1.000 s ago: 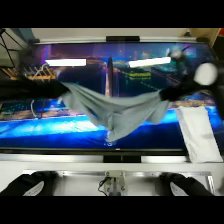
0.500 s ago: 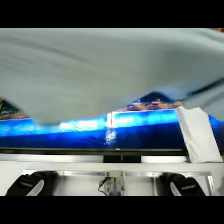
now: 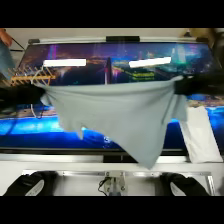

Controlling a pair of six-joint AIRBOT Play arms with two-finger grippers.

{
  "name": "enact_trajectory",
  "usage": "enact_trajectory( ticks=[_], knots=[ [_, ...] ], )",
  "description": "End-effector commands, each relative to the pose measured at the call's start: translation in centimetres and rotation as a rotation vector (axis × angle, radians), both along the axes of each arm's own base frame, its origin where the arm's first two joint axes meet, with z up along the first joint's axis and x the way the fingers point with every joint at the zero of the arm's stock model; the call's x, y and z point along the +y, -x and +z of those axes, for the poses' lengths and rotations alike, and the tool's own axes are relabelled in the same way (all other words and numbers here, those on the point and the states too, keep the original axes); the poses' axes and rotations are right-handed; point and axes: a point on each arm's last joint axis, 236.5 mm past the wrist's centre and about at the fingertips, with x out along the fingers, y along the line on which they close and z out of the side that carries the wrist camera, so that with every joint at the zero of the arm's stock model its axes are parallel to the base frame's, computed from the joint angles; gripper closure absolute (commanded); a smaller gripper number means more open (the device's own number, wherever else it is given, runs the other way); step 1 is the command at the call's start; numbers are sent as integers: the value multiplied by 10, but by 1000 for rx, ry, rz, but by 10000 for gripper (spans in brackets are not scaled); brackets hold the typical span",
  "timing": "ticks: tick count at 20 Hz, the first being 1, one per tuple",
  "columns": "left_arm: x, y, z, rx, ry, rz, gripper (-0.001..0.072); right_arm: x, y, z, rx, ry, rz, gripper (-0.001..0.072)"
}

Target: Fold the shirts.

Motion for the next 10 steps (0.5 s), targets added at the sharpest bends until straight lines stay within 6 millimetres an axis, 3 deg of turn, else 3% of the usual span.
enact_trajectory(
  ticks=[1, 3, 5, 6, 7, 8, 10],
  knots=[
    [-9, -12, -120, 212, 42, 38, 675, 22, -68, -135, 194, -53, -51, 635],
    [-16, -20, -151, 282, 75, 53, 675, 46, -89, -193, 285, -168, -105, 635],
    [-17, -32, -166, 295, 79, 72, 675, 65, -90, -228, 370, -247, -124, 610],
    [-16, -38, -168, 282, 79, 80, 675, 68, -85, -235, 407, -259, -125, 405],
    [-15, -44, -167, 258, 77, 82, 675, 66, -76, -236, 438, -224, -89, 153],
    [-14, -49, -164, 232, 70, 77, 675, 56, -63, -232, 482, -158, -50, 145],
    [-12, -54, -155, 192, 39, 42, 674, 19, -30, -214, 578, 0, -47, 145]
  ],
)
